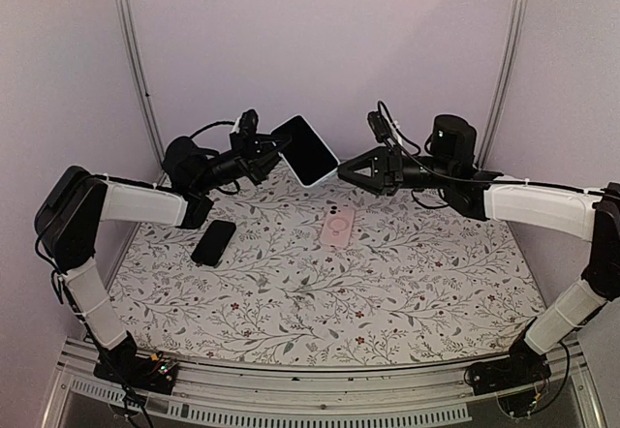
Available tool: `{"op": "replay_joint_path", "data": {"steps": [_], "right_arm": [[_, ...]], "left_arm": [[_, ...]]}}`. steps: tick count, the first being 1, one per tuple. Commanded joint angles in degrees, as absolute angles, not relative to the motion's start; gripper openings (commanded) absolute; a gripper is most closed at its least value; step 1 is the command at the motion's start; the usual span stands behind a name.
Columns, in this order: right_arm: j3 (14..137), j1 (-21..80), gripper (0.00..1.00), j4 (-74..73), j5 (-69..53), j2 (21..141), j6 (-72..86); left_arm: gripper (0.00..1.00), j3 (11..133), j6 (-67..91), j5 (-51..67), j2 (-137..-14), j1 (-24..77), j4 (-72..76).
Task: Take the phone out of the phone case
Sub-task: Remove the bottom right corner of the phone case from the phone.
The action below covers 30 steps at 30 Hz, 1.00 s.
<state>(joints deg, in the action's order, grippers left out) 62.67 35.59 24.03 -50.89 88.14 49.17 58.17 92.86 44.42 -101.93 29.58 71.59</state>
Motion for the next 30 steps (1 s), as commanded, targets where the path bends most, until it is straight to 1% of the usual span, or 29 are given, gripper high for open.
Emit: {"op": "replay_joint_path", "data": {"steps": [1,16,24,30], "right_arm": [[62.25,34.81,0.33,24.97,-49.84,86.65,50.07],[62.09,34.82,0.32,23.89,-49.17,87.88,50.75],[60.93,34.72,0.27,19.77,-46.00,88.42,50.24],[59.26,34.05,0.26,18.80,-44.33,88.25,50.09]], "left_arm": [[0.00,60.03,93.28,44.22,-101.83,30.24,77.17],[0.00,60.56,90.87,44.63,-100.78,30.33,75.16],[0.00,61.21,90.56,44.13,-99.87,30.41,74.88],[0.00,61.26,90.90,43.45,-99.61,30.41,75.75]]}}
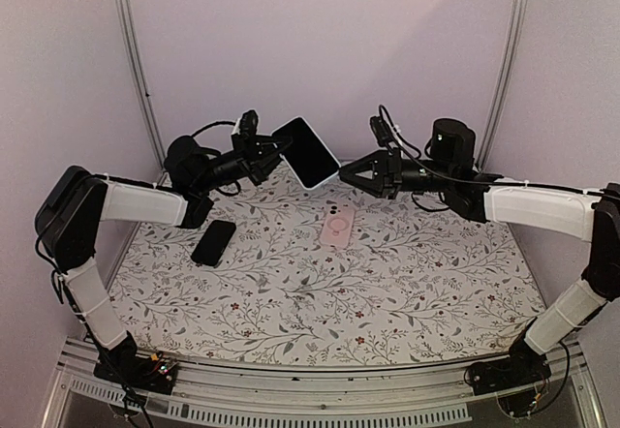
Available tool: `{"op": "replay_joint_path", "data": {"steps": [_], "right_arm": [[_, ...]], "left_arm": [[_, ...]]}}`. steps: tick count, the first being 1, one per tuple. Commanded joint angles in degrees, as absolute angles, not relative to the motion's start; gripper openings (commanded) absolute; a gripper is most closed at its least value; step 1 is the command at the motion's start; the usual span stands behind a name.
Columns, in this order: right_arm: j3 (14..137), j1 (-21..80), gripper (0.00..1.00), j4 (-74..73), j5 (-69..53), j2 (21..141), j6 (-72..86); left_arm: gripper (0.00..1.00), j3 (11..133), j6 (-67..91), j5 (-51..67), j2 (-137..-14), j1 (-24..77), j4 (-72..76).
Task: Take the phone out of the phone case
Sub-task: Remove the bottom right corner of the phone case from the phone.
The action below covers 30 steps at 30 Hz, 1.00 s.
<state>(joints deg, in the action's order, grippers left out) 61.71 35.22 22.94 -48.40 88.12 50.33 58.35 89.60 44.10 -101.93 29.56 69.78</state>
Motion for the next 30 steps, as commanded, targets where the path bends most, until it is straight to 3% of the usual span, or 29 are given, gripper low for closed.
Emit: {"op": "replay_joint_path", "data": {"steps": [1,30], "right_arm": [[58.98,33.90,0.26,18.74,-44.11,88.20,50.23],[60.87,33.56,0.27,17.74,-43.59,91.13,50.35]], "left_arm": [[0.00,61.30,90.93,43.37,-99.63,30.41,76.05],[0.00,64.24,89.78,46.95,-101.46,32.66,77.42]]}}
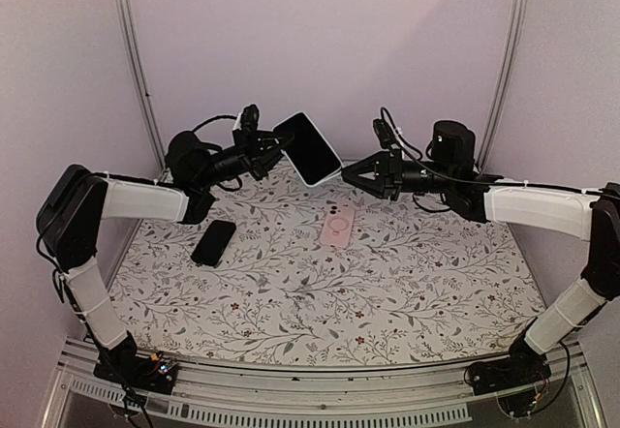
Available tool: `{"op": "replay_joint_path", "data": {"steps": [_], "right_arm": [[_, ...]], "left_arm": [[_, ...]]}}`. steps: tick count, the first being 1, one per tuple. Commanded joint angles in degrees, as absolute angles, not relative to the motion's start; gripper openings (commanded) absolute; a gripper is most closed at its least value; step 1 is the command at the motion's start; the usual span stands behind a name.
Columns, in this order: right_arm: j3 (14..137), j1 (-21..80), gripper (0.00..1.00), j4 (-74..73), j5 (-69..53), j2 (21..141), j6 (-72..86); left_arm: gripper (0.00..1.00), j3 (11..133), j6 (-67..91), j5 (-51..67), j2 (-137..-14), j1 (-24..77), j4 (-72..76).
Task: Take the phone out of the phone case
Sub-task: Remove the bottom right corner of the phone case from the phone.
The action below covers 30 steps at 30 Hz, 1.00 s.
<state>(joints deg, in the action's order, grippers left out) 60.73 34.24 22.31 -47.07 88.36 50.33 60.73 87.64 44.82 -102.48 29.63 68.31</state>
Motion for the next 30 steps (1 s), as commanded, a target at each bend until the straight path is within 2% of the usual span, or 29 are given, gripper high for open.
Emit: {"op": "replay_joint_path", "data": {"steps": [1,13,30], "right_arm": [[60.98,33.56,0.27,17.75,-43.54,91.29,50.40],[61.21,33.62,0.28,18.64,-42.61,91.67,50.72],[63.98,35.32,0.29,27.98,-47.53,93.51,55.06]], "left_arm": [[0.00,64.37,89.85,47.13,-101.64,32.88,77.92],[0.00,66.12,90.79,48.27,-102.86,34.39,81.21],[0.00,66.80,89.06,48.17,-105.80,36.03,79.03]]}}
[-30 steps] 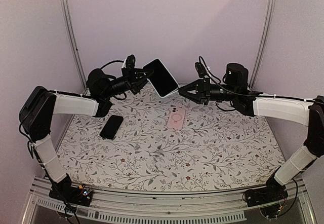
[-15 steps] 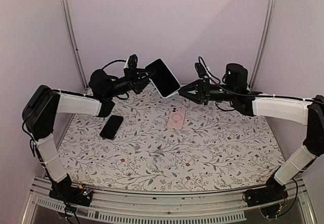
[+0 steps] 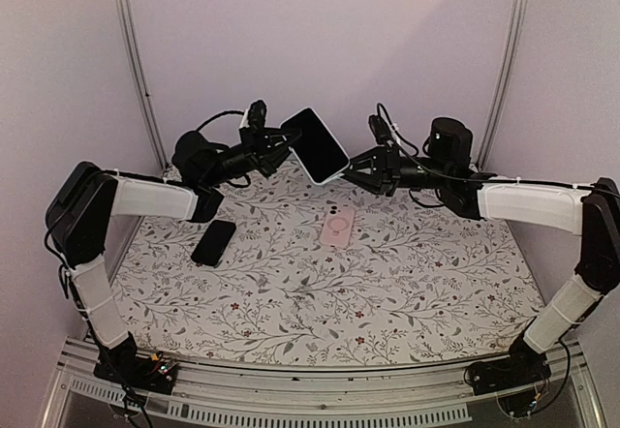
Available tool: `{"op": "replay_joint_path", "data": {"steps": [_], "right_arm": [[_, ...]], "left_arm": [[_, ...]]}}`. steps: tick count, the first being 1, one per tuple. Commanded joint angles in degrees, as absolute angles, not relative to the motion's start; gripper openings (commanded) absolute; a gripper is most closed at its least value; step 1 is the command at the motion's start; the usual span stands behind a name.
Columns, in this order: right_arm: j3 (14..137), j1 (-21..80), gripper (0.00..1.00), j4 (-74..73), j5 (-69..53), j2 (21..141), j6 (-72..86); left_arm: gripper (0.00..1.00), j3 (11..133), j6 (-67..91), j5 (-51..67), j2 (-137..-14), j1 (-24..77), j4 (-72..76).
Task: Take the phone out of the phone case
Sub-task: Remove the bottom right corner of the phone case from the phone, then pass from the left arm to the right
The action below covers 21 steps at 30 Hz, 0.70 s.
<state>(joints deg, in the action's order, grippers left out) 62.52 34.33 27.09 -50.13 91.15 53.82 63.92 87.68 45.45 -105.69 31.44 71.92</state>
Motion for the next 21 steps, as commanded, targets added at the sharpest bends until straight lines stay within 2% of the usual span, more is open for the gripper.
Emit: {"op": "replay_joint_path", "data": {"steps": [1,7,16,19,21], "right_arm": [[64.14,35.40,0.29,28.34,-47.61,93.53,55.22],[64.41,35.94,0.26,29.43,-47.81,94.02,55.74],[63.87,36.02,0.09,29.49,-47.58,93.26,54.90],[63.47,36.04,0.00,28.93,-46.98,92.70,54.15],[63.25,36.08,0.00,27.53,-46.21,92.08,53.07]], "left_arm": [[0.00,66.80,88.97,48.15,-105.88,36.04,78.89],[0.00,66.75,88.68,48.17,-106.69,36.34,78.61],[0.00,66.27,86.56,48.96,-107.39,36.39,75.47],[0.09,66.44,86.17,49.21,-107.76,36.30,74.63],[0.20,66.45,85.41,49.22,-107.75,36.22,73.29]]}}
